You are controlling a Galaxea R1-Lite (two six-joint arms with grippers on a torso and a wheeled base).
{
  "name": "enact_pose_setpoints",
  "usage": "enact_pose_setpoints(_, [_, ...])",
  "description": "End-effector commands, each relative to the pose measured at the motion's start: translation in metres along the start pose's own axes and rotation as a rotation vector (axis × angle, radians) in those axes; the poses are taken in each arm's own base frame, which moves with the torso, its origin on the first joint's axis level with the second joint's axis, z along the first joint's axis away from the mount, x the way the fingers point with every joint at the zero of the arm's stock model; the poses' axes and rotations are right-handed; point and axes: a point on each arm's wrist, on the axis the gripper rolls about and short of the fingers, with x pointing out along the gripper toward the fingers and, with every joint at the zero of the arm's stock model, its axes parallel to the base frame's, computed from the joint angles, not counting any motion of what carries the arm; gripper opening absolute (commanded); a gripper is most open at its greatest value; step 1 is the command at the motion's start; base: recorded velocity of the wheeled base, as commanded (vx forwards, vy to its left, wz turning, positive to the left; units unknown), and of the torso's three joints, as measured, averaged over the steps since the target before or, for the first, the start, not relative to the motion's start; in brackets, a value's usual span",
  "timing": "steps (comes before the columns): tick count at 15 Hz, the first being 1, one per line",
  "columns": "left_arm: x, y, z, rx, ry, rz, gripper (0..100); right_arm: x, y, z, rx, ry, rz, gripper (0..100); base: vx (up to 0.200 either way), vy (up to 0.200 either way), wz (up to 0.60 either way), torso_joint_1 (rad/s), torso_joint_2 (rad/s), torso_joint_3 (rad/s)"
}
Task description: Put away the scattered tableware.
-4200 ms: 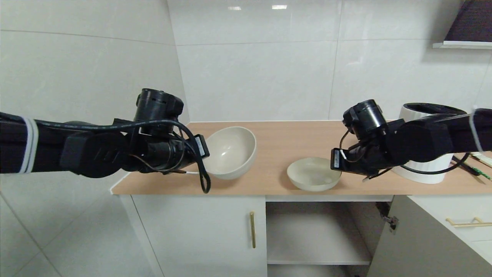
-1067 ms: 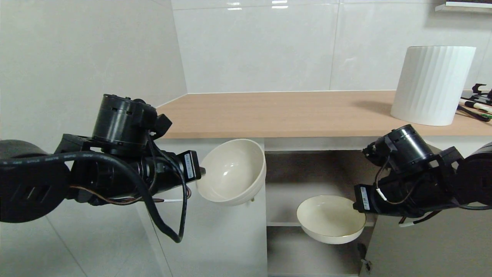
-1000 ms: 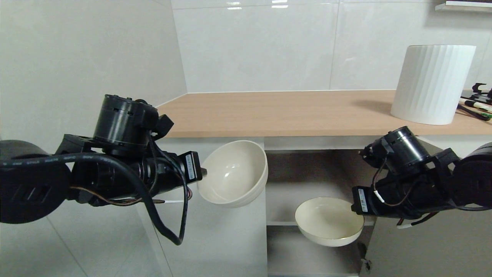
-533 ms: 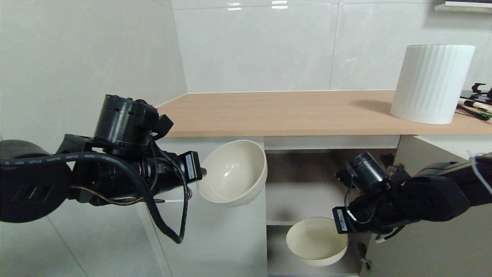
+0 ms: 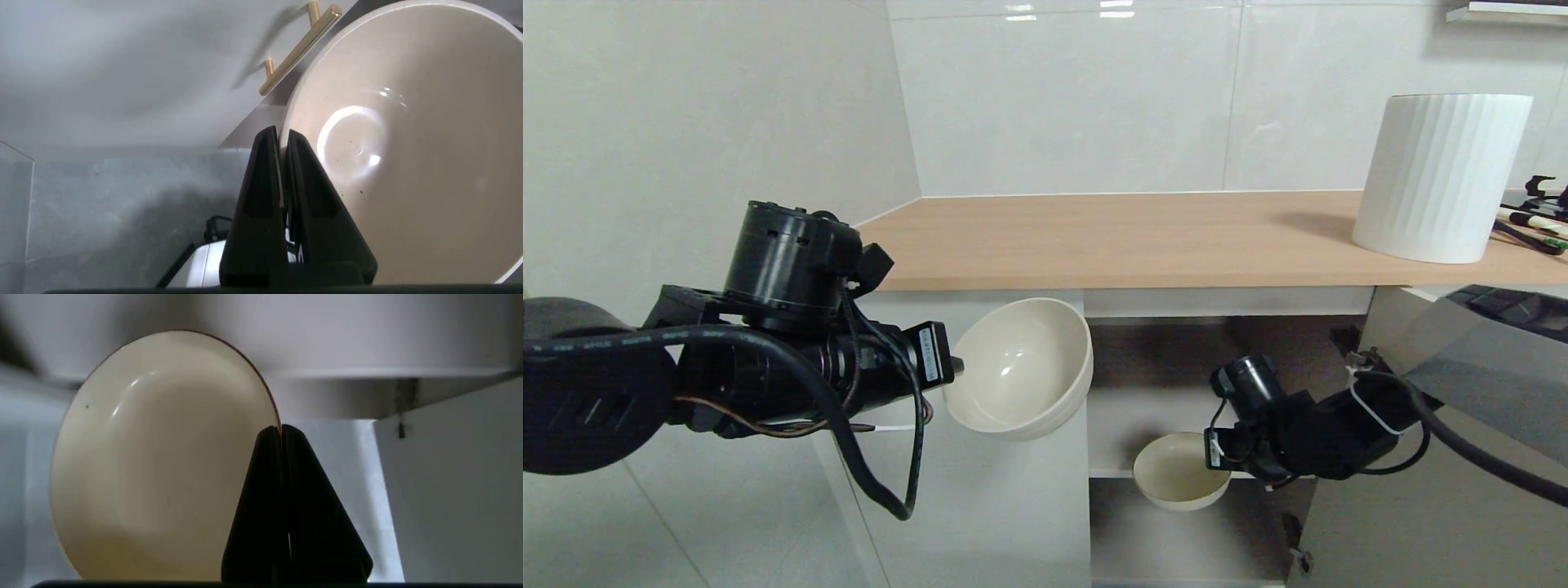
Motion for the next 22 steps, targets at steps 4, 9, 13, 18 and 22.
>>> enact_pose_setpoints(4, [0.000, -0.001, -0.001, 0.002, 0.000, -0.003, 0, 0.052, -0.019, 0.013, 0.100, -0.025, -0.114, 0, 0.000, 0.000, 0.00, 0.000, 0.00, 0.000])
enact_pose_setpoints(9, [0.000, -0.003, -0.002, 0.005, 0.005, -0.004, 0, 0.079, -0.028, 0.024, 0.134, -0.075, -0.196, 0, 0.000, 0.000, 0.00, 0.000, 0.00, 0.000])
enact_pose_setpoints(13, [0.001, -0.003, -0.003, 0.006, 0.007, -0.004, 0, 0.088, -0.026, 0.028, 0.136, -0.085, -0.210, 0, 0.000, 0.000, 0.00, 0.000, 0.00, 0.000])
enact_pose_setpoints(18, [0.001, -0.004, -0.004, 0.010, 0.013, -0.006, 0, 0.107, -0.022, 0.032, 0.144, -0.127, -0.270, 0, 0.000, 0.000, 0.00, 0.000, 0.00, 0.000])
enact_pose_setpoints(22, [0.001, -0.004, -0.005, 0.010, 0.014, -0.005, 0, 0.111, -0.021, 0.035, 0.159, -0.143, -0.276, 0, 0.000, 0.000, 0.00, 0.000, 0.00, 0.000])
